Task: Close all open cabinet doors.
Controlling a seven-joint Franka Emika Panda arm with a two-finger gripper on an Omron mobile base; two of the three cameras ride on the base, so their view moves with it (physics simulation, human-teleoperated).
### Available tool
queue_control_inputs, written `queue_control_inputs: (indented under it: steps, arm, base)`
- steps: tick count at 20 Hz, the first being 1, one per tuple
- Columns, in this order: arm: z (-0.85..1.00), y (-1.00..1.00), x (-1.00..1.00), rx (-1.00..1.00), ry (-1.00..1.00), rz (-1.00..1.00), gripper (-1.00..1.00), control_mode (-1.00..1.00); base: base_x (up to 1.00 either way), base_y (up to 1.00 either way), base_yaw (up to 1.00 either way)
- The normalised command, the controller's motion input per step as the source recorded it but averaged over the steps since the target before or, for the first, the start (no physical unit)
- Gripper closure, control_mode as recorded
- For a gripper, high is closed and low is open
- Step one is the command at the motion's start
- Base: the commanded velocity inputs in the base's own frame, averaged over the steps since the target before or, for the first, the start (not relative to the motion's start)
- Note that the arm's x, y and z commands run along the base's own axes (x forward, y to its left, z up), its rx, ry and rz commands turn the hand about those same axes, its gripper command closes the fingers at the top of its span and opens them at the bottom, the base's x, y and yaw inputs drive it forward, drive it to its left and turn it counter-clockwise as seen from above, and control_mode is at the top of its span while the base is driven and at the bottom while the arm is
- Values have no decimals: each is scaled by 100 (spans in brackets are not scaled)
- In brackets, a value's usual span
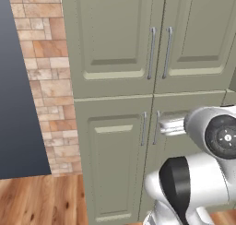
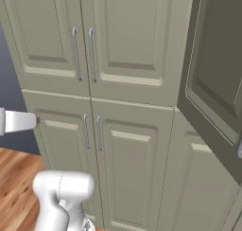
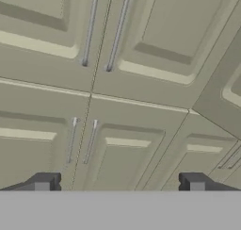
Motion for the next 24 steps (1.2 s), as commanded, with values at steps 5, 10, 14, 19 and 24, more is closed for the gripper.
queue_control_inputs:
  steps: [5, 10, 14, 19, 24]
  arm:
    - [-16, -23, -29, 7, 0, 0, -100, -100]
    - [-6, -2, -3, 0, 0, 0, -100, -100]
    - [0, 0, -12, 0, -3, 0, -100, -100]
    - [0, 0, -12, 0, -3, 0, -100, 100]
    - [0, 0, 0, 0, 0, 0, -100, 100]
  base:
    - [0, 0, 0]
    - [0, 0, 0]
    - [0, 0, 0]
    - [-78, 0, -5]
    - [-90, -1, -18]
